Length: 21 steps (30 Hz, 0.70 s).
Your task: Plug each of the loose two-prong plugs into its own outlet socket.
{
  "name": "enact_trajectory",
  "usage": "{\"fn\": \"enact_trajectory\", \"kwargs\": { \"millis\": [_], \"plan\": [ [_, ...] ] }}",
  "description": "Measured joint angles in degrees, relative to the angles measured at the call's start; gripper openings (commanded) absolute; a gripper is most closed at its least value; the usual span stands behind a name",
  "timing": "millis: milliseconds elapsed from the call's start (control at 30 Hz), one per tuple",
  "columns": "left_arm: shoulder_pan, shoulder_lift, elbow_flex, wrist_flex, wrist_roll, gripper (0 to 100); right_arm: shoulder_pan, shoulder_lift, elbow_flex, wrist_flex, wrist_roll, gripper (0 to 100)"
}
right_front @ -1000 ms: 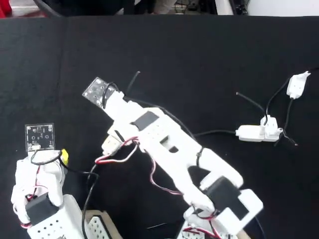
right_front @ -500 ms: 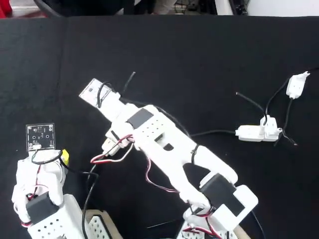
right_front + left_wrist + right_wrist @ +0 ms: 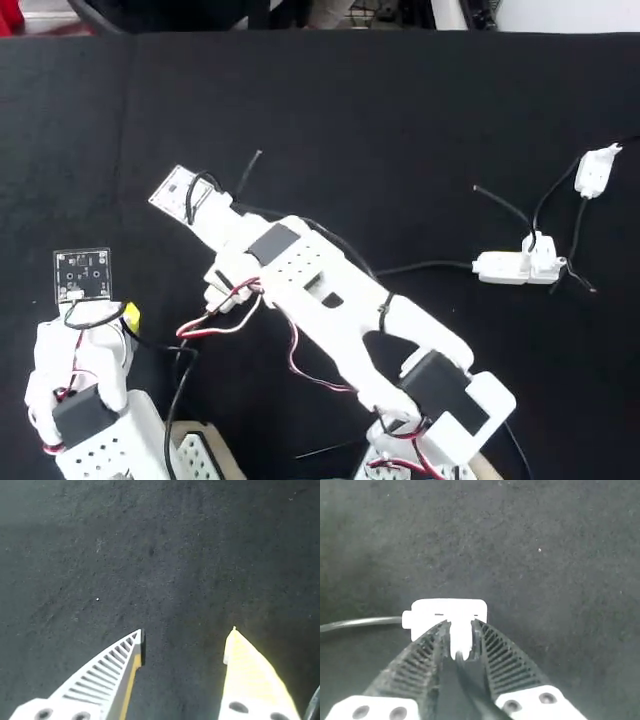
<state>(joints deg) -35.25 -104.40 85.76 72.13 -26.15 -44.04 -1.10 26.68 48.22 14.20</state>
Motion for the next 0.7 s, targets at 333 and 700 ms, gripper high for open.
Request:
{"fn": "enact_trajectory", "kwargs": {
  "millis": [333, 700],
  "plan": [
    [0.0, 0.0, 0.0, 0.0, 0.0, 26, 2.02, 0.0, 1.32, -0.53, -0.18, 1.1],
    [0.0, 0.0, 0.0, 0.0, 0.0, 26, 2.2, 0.18, 3.08, -1.41, -0.18, 1.1]
  ]
}}
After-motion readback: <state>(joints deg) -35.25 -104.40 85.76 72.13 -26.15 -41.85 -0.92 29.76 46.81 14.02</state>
